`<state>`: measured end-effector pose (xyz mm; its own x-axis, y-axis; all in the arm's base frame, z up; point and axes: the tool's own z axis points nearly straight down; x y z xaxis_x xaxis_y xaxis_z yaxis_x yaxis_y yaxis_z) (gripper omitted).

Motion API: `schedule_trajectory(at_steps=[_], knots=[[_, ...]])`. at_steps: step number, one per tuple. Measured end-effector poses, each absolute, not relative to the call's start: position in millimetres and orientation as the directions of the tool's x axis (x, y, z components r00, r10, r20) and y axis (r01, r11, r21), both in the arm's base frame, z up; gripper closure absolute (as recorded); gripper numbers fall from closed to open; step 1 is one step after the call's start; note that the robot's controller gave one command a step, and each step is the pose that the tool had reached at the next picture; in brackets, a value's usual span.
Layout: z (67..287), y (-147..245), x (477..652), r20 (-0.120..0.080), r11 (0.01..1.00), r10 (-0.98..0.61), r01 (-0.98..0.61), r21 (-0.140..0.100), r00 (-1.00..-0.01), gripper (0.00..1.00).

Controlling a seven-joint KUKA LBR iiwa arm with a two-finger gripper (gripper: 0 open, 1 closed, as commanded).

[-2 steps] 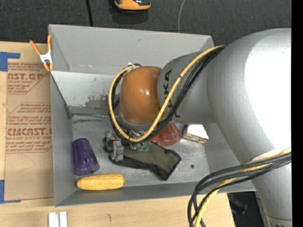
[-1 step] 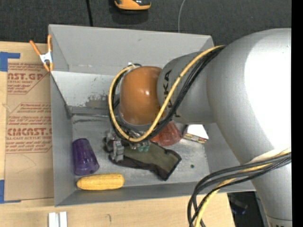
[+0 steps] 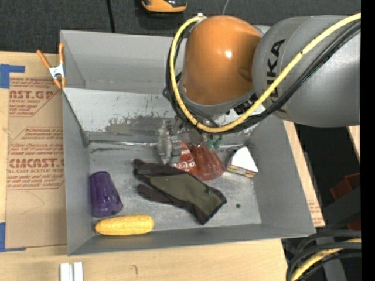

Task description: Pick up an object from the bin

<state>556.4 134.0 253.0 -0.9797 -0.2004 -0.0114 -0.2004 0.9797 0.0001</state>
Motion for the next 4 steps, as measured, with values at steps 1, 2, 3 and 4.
schedule_trajectory(at_steps=[1, 2, 3, 4], knots=[[248.6, 134.4, 554.7, -0.003, 0.979, -0.202, -0.202, 0.001, -0.979, 0.0], [248.5, 134.3, 554.7, -0.003, 0.979, -0.201, -0.201, 0.001, -0.979, 0.0], [203.4, 116.9, 558.2, -0.01, 0.985, -0.17, -0.17, 0.002, -0.985, 0.0], [167.6, 108.4, 550.2, 0.001, 0.968, -0.253, -0.253, 0.0, -0.968, 0.0]])
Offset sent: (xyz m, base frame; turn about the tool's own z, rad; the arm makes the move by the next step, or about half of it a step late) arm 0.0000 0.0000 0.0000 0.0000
